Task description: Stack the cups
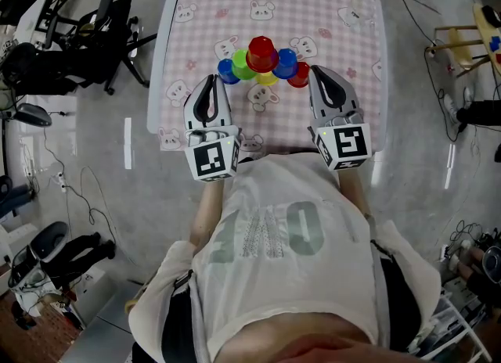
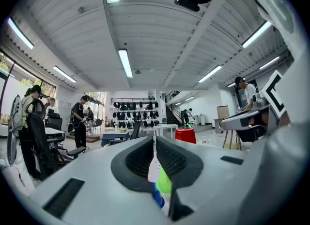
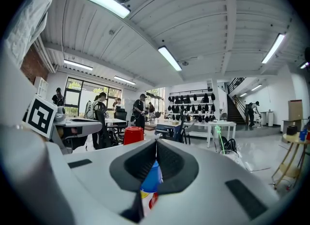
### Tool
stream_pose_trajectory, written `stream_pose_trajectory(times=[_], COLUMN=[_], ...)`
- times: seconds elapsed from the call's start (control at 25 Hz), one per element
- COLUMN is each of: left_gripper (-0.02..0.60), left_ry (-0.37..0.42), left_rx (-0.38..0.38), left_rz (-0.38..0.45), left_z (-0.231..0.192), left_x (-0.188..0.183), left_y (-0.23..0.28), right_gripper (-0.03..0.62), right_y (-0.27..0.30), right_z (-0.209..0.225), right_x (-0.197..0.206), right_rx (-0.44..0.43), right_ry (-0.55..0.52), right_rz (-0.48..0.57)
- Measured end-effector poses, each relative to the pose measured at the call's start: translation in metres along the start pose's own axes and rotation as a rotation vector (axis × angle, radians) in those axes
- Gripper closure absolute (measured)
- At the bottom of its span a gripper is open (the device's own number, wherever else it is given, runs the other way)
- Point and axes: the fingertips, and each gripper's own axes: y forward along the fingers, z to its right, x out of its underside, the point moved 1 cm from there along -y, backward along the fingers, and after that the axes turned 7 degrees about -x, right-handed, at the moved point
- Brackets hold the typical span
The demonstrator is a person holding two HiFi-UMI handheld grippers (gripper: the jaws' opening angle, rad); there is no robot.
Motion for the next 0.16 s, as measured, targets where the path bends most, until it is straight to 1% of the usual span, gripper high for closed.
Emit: stream_pose_trajectory(times=[0.16], left_gripper=[0.54], left_ry=[0.002], left_rx=[0.007], left_rz=[-0.003], left_z=[0.0025], left_x=[0.0008], left_y=[0.0012], right_gripper=[0.565], right_y=[-0.0006], right_z=[0.0031], right_x=[0.0007], right_rx=[0.006], right_ry=[-0.001], right_rz=[-0.003])
